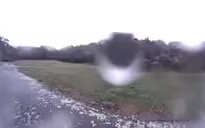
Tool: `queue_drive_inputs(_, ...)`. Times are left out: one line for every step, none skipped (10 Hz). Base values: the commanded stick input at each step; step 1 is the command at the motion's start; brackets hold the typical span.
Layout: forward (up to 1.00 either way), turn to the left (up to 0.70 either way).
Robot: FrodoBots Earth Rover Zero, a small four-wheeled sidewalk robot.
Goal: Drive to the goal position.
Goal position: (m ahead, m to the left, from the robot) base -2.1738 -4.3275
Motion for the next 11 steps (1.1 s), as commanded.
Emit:
queue_drive_inputs(0.00, -0.70)
queue_drive_inputs(0.00, -0.70)
queue_drive_inputs(0.00, -0.70)
queue_drive_inputs(0.00, -0.70)
queue_drive_inputs(0.00, -0.70)
queue_drive_inputs(0.00, -0.70)
queue_drive_inputs(0.00, -0.70)
queue_drive_inputs(0.00, -0.70)
queue_drive_inputs(0.00, -0.70)
queue_drive_inputs(0.00, -0.70)
queue_drive_inputs(0.00, -0.70)
